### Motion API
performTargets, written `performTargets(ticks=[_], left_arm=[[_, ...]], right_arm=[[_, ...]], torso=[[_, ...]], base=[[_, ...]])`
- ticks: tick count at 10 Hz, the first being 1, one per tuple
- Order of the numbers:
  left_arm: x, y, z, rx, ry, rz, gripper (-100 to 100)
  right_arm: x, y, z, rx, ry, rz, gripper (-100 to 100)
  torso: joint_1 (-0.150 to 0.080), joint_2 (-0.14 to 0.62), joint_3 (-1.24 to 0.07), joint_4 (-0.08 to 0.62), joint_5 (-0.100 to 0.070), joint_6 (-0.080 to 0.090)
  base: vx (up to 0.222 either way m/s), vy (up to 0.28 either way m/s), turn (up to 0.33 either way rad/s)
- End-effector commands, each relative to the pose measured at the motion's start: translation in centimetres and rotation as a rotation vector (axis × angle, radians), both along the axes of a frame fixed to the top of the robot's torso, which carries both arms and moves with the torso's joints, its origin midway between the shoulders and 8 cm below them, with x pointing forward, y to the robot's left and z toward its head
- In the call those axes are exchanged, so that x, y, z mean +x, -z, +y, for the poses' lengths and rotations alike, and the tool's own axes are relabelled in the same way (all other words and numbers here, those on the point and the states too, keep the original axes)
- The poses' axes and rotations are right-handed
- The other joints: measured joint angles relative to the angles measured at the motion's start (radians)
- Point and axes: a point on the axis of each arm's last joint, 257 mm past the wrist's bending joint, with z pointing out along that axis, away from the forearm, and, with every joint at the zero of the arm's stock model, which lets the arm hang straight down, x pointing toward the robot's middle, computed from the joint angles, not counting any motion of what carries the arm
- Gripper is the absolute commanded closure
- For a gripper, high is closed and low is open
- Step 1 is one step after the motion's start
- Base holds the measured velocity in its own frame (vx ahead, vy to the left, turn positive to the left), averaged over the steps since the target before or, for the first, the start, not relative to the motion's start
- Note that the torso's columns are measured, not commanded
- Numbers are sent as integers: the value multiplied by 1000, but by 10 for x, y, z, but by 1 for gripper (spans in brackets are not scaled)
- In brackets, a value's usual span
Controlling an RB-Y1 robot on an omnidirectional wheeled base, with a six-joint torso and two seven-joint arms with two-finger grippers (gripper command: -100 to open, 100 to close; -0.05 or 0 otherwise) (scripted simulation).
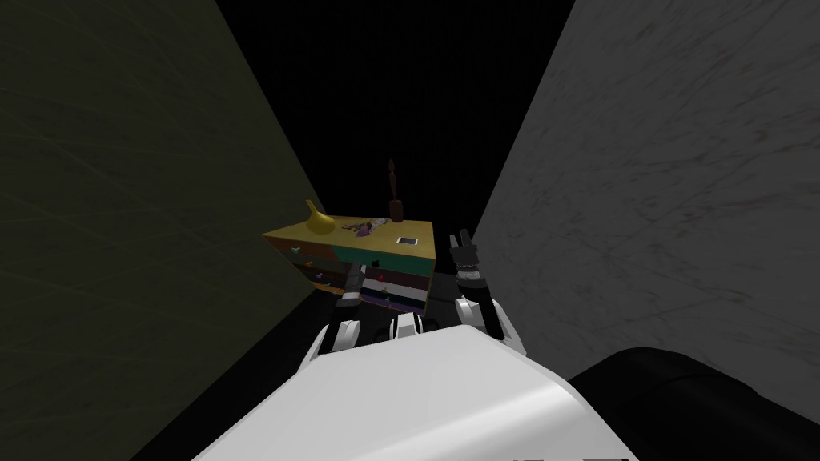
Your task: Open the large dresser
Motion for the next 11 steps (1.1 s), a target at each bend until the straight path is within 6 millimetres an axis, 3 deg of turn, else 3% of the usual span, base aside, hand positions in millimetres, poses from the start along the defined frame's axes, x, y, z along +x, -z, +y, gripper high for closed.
performTargets(ticks=[1, 9, 11], left_arm=[[7, 31, -4, 13, 8, 65, -100], [16, 112, -27, 2, 25, 237, -100], [21, 101, -23, 8, 23, 225, -100]], right_arm=[[0, 0, 0, 0, 0, 0, 0], [0, 0, 0, 0, 0, 0, 0], [0, 0, 0, 0, 0, 0, 0]], torso=[[0, 0, 0, 0, 0, 0], [0, 0, 0, 0, 0, 0], [0, 1, 0, 0, 0, 0]], base=[[19, -12, -39], [17, -13, -38], [34, -11, -8]])
